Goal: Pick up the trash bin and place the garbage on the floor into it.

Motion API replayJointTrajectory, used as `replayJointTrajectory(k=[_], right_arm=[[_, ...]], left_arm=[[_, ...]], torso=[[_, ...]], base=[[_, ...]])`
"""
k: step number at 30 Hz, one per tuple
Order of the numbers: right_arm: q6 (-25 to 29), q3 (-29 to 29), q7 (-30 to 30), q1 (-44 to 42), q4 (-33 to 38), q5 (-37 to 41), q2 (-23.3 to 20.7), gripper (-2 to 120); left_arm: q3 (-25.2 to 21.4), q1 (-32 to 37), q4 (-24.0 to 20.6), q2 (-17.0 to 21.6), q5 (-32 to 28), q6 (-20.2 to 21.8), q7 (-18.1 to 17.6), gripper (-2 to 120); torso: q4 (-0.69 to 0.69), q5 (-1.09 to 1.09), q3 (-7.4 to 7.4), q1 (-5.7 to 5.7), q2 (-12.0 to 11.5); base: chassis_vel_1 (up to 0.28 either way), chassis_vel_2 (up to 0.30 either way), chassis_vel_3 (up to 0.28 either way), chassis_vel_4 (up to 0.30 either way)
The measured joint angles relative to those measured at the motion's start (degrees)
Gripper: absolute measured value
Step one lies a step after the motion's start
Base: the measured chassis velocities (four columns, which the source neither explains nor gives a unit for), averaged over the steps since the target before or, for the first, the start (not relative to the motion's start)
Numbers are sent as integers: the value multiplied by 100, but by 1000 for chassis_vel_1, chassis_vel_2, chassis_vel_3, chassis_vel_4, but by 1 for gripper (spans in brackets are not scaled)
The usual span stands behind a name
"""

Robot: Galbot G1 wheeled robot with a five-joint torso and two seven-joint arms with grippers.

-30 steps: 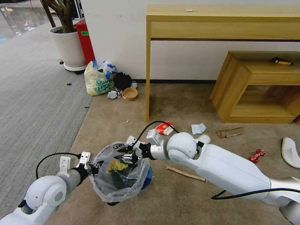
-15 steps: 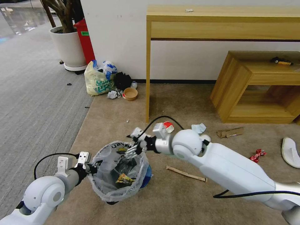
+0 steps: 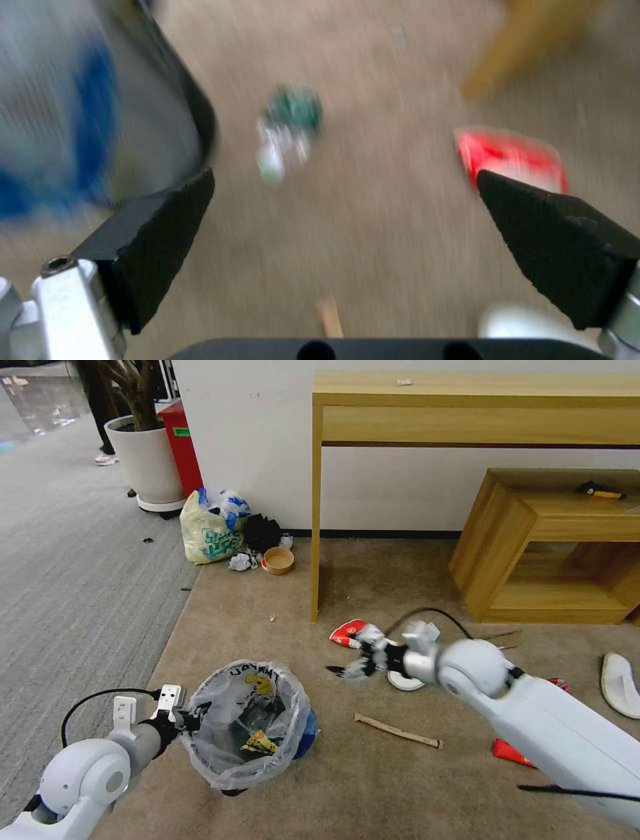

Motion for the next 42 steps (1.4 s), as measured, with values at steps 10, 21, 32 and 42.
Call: replayJointTrajectory(k=[10, 21, 32, 42], right_arm=[[559, 1261, -73, -1662, -1088, -736, 129, 100], [767, 1201, -350, -1412, -2474, -1097, 917, 100], [750, 814, -420, -915, -3350, -1644, 1407, 100], [788, 645, -581, -538, -4077, -1852, 1672, 84]], left_arm=[[184, -111, 13, -15, 24, 0, -39, 0], [298, -127, 15, 16, 33, 0, -118, 0], [237, -51, -47, 29, 31, 0, -137, 0], [194, 7, -79, 34, 32, 0, -135, 0]], torso=[[-1, 1, 0, 0, 0], [1, 0, 0, 0, 0], [1, -2, 1, 0, 0], [0, -2, 1, 1, 0]], base=[[0, 0, 0, 0], [0, 0, 0, 0], [0, 0, 0, 0], [0, 0, 0, 0]])
